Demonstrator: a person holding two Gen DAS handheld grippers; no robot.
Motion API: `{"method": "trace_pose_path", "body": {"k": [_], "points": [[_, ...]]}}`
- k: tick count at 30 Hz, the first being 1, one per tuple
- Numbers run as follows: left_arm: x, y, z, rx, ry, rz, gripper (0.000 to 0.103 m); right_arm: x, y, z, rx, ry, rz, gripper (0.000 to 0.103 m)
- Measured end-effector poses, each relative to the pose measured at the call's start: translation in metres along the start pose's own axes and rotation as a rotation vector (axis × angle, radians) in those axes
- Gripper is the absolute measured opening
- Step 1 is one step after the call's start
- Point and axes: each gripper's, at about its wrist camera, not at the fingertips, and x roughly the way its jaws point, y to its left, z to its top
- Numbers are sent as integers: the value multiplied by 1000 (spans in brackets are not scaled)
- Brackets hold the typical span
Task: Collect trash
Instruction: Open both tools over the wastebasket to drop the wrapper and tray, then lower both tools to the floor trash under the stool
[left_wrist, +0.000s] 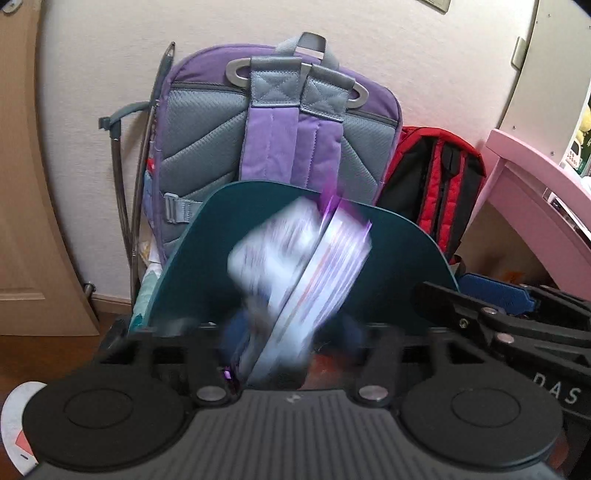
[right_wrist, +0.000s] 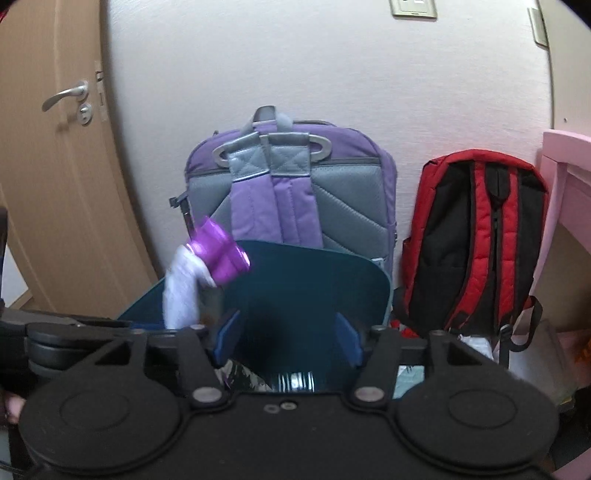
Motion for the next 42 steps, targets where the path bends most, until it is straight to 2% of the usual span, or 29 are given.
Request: {"method": "trace_pose_path", "body": {"k": [1, 8, 11, 14, 17, 25, 28, 31, 34, 39, 42], "points": [[-4, 0, -1, 1, -12, 3, 68, -3, 1, 0, -1, -6, -3, 57], [-34, -2, -3, 3, -35, -18, 69, -33, 5, -2, -10, -28, -3, 58], [-54, -4, -9, 8, -44, -18, 77, -53, 8, -5, -20, -36, 2, 58], [-75, -7, -18, 17, -54, -28, 78, -72, 11, -10, -20, -36, 6, 58], [-94, -8, -31, 28, -54, -32, 82, -92, 13, -19, 4, -25, 31, 58], [-125, -5, -82, 46, -20, -54, 83, -124, 20, -54, 19, 26, 63, 59], [-123, -1, -104, 43, 9, -66, 90, -126, 22, -78, 20, 51, 63, 59], [-113, 6, -130, 31, 32, -60, 101, -116, 22, -111, 17, 121, 58, 59], [-95, 15, -161, 18, 61, -58, 102, -95, 18, -156, 34, 214, 65, 59], [-30, 38, -218, -35, 238, -31, 102, -39, 5, -242, 121, 407, 70, 59], [6, 49, -249, -40, 306, 0, 102, -6, -4, -289, 179, 508, 64, 59]]}}
